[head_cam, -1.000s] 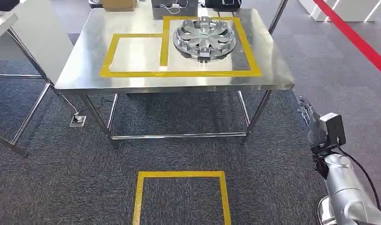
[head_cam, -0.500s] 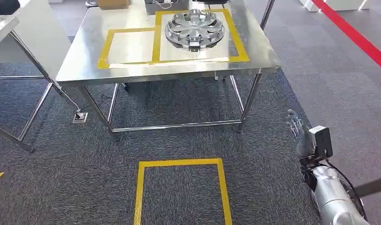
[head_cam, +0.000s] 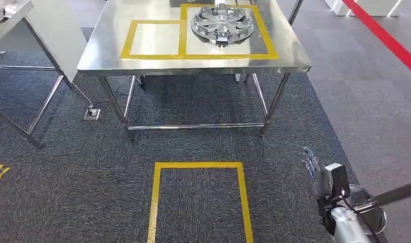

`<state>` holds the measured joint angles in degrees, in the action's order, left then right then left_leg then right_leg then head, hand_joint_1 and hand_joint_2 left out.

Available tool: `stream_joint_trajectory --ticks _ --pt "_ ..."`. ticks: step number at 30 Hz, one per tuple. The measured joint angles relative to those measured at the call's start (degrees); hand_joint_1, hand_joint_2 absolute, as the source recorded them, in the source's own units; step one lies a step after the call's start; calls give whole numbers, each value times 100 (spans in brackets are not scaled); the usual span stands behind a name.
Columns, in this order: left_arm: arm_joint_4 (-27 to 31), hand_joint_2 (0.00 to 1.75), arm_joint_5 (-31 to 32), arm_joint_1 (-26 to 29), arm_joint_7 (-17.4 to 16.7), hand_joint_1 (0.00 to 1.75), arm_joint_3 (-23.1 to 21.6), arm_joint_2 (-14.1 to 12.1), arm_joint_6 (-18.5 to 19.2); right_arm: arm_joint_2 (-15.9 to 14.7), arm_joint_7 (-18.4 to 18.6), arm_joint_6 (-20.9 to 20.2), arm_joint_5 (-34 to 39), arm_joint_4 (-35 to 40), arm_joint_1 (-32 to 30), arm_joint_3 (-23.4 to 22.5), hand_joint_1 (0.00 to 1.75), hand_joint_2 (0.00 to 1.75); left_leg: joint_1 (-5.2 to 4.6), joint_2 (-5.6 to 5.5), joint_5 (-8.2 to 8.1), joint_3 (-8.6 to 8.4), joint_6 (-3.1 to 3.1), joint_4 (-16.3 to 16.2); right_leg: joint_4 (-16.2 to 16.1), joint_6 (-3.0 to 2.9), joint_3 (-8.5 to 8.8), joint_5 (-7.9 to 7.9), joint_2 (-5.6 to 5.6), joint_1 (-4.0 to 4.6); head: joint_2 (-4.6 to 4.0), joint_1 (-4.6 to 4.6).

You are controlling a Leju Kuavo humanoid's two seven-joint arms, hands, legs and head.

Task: Take the parts from the cabinet and place them on the table.

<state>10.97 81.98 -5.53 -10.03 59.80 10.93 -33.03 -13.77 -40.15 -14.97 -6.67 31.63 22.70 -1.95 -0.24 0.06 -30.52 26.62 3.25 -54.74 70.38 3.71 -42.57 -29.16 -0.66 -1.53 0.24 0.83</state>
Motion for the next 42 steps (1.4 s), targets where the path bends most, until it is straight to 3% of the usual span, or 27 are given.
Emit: stream_joint_trajectory --ticks 1,2,3,4,5,6,7,8,9,10,14,20,24,27,31,34,35,36,42 --pt "0 0 -39 3 0 0 24 0 0 41 0 4 11 -4 -89 -33 0 0 -18 1 14 23 8 -3 405 -4 -135 -132 3 6 0 -4" --pt "0 0 -85 7 0 0 44 0 -4 96 7 9 42 -7 -196 -57 0 0 -35 0 25 36 7 -4 535 -19 -145 -141 7 10 0 0" --pt "0 0 -122 11 0 0 68 -2 -7 160 26 9 88 -7 -285 -90 0 0 -51 -3 27 35 8 -6 328 -64 19 -33 10 17 0 -7" --pt "0 175 -162 9 0 0 94 -2 -7 238 44 -13 157 -7 -356 -131 0 175 -67 -3 25 24 8 -6 -140 -118 307 171 10 27 0 2" --pt "0 175 -166 2 -13 0 114 0 -4 306 66 -28 210 -7 -408 -182 0 175 -77 -1 20 5 1 -7 -714 -177 627 390 12 49 0 -2" --pt "0 175 -168 -1 -18 0 120 6 2 376 81 -31 245 -4 -456 -223 0 175 -79 3 9 2 -14 -7 -1218 -245 869 494 14 84 0 0" --pt "-2 175 -168 -10 -17 0 127 22 11 428 98 -28 264 -4 -502 -256 0 175 -99 16 5 54 -35 -22 -1269 -278 976 412 12 101 0 18" --pt "0 175 -168 -17 -17 0 129 13 40 512 138 -28 304 -2 -570 -304 0 175 -86 7 11 111 -64 -59 -1374 -278 954 415 14 127 0 26" --pt "0 175 -166 -17 -17 0 129 17 117 611 207 -22 339 -2 -665 -369 0 175 -97 2 0 144 -47 -104 -1384 -235 942 419 11 123 0 39" --pt "-2 175 -157 -9 -17 0 131 35 177 684 240 -22 360 -2 -766 -419 0 175 -79 5 -9 143 -46 -98 -1381 -231 936 416 17 136 0 33" --pt "-2 175 -190 -28 -109 0 192 70 389 1064 413 -111 542 -100 -1051 -644 0 175 -58 10 -2 146 -57 -75 -1375 -244 924 408 26 165 0 41" --pt "-2 175 -181 -32 -184 0 216 92 472 1394 759 27 828 -623 -1284 -1071 0 175 -41 9 31 154 -144 -68 -1357 -282 911 423 25 172 0 33" --pt "-2 175 -151 -32 -11 0 214 90 509 1548 1165 987 798 -1106 -1510 -1307 0 175 -44 10 42 153 -156 -69 -1357 -299 915 436 24 168 0 31" --pt "-2 175 -63 -31 53 0 212 66 542 1692 1565 2342 846 -1404 -1700 -1508 0 175 -46 11 44 151 -157 -71 -1355 -301 918 440 24 166 0 33" --pt "-2 175 -175 -32 186 0 212 35 418 1885 2369 3307 576 -1678 -1899 -1619 0 175 -47 21 44 151 -157 -72 -1355 -302 917 443 27 165 0 31" --pt "-2 175 -240 -31 175 0 219 22 350 2002 2735 3458 336 -1799 -1954 -1609 0 175 -47 22 43 151 -157 -72 -1356 -302 915 443 28 165 0 35" --pt "-2 0 -278 -31 168 0 221 20 328 2043 2873 3453 269 -1838 -1955 -1596 0 175 -47 22 44 151 -157 -72 -1356 -302 915 443 28 165 0 35" --pt "-2 175 -280 -31 151 0 223 20 317 2057 2985 3443 238 -1858 -1956 -1593 0 175 -47 23 44 150 -157 -72 -1356 -302 917 443 28 165 0 33" --pt "-2 175 -208 -30 -39 0 223 22 315 2111 3645 3425 98 -1965 -1965 -1554 0 175 -47 23 45 148 -157 -73 -1356 -304 919 445 28 165 0 33"
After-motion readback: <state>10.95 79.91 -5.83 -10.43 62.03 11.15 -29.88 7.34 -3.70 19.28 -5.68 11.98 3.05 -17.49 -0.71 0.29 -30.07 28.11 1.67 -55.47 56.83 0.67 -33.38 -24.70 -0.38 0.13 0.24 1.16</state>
